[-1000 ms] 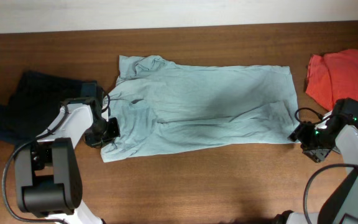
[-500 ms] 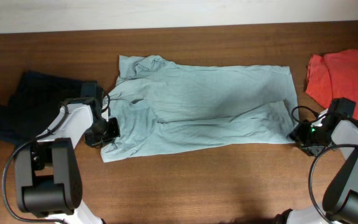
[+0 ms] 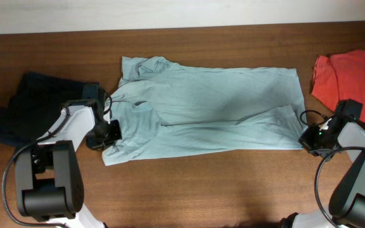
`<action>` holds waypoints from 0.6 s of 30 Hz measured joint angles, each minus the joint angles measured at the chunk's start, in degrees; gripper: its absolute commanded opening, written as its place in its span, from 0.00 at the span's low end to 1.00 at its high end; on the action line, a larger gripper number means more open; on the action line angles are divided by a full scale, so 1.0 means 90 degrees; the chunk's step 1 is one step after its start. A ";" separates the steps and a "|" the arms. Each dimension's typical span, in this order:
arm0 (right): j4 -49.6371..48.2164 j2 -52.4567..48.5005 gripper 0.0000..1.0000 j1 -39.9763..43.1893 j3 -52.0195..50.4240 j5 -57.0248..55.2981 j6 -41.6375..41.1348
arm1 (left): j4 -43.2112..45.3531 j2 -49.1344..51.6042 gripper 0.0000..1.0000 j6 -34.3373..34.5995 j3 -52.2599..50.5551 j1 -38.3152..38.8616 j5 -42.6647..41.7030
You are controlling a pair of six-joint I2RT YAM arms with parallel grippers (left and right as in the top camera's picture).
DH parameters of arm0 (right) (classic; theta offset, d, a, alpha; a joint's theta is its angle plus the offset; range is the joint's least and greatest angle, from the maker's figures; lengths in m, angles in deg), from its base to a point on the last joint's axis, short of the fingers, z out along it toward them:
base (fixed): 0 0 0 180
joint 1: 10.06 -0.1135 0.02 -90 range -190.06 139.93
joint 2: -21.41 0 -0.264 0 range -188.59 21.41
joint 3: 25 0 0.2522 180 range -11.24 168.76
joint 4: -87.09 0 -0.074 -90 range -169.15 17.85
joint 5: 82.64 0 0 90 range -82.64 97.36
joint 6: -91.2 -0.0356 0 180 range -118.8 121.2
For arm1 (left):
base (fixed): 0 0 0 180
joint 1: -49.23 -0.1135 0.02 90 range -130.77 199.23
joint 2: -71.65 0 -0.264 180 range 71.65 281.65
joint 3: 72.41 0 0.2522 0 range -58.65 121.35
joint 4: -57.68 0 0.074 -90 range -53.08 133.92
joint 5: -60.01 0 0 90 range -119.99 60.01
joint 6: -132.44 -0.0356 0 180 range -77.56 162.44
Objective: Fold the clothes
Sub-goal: 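Lower both grippers to the folded bottom edge and grasp it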
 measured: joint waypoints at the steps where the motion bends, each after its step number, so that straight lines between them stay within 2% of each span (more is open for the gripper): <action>1: 0.0002 0.0000 0.04 0.0000 0.0000 -0.0010 -0.0002 | -0.0005 -0.0002 0.01 0.0002 0.0000 0.0000 0.0046; 18: 0.0848 -0.0002 0.04 0.0000 0.0117 -0.0991 -0.0253 | -0.0175 -0.0005 0.00 0.0000 0.0000 -0.0204 0.0330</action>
